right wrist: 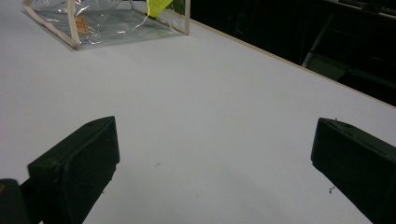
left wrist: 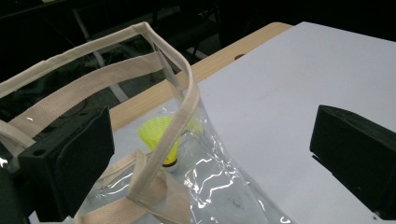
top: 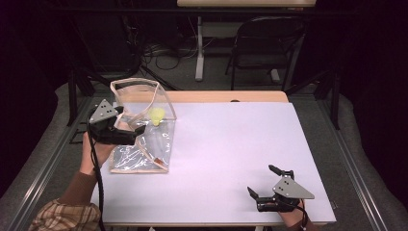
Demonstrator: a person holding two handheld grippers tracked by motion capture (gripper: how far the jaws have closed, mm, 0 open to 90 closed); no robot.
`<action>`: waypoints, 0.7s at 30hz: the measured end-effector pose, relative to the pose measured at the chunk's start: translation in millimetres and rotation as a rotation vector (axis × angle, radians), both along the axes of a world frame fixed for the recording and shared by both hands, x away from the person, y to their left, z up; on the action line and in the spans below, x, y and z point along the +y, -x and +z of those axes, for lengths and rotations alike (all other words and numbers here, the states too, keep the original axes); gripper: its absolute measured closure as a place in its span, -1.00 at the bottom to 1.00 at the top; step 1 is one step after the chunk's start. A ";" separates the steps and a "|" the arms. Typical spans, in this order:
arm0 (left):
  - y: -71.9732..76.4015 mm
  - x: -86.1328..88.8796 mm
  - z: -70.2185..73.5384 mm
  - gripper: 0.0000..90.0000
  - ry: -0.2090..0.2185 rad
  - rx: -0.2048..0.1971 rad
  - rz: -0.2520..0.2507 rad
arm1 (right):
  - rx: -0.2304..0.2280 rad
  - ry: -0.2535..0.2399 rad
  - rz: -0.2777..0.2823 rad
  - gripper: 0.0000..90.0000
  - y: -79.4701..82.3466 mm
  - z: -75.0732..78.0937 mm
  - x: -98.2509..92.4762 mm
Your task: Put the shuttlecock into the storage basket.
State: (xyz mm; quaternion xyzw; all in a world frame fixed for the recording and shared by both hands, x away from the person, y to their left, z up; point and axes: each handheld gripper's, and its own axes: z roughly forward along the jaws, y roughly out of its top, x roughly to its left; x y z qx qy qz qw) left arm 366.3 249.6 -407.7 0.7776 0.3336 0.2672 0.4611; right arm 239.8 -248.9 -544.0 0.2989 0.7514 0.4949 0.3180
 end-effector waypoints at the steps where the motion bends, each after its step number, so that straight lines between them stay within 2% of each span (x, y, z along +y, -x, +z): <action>1: 1.6 0.7 -1.5 -1.00 0.001 0.000 0.001 | 0.000 0.001 0.000 -0.99 0.1 0.0 0.1; 6: 9.4 3.2 -7.7 -1.00 0.013 -0.004 0.004 | 0.000 0.001 0.000 -0.99 0.0 -0.1 0.2; 12: 21.2 4.3 -13.7 -1.00 0.032 -0.034 0.020 | 0.000 0.002 0.000 -0.99 0.0 -0.1 0.2; 21: 37.4 5.7 -33.3 -1.00 0.036 -0.036 0.019 | 0.002 0.001 0.001 -0.99 -0.3 -0.4 0.1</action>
